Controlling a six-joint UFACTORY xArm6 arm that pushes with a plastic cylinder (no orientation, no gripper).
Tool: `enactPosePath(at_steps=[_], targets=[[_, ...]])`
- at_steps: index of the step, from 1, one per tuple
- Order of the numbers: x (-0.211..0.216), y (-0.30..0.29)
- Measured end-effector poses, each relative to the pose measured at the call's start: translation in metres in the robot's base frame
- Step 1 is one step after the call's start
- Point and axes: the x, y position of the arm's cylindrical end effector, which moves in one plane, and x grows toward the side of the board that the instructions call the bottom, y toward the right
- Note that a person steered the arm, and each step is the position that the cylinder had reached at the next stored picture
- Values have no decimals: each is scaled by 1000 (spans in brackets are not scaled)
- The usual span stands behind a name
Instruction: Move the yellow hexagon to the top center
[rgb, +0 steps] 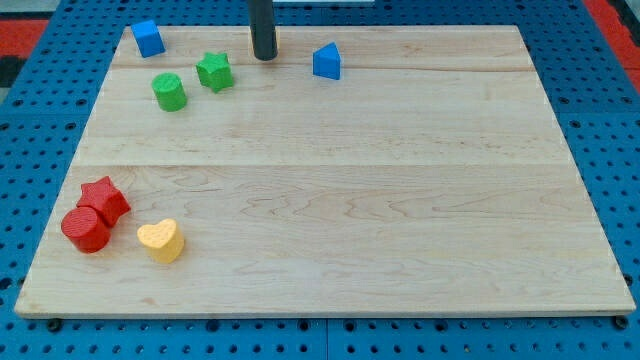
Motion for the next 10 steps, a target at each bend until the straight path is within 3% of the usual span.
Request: enactPosePath(at_steps=[3,5,8,10], targets=[[-19,-51],[-24,-15],[-56,-24],[-56,12]])
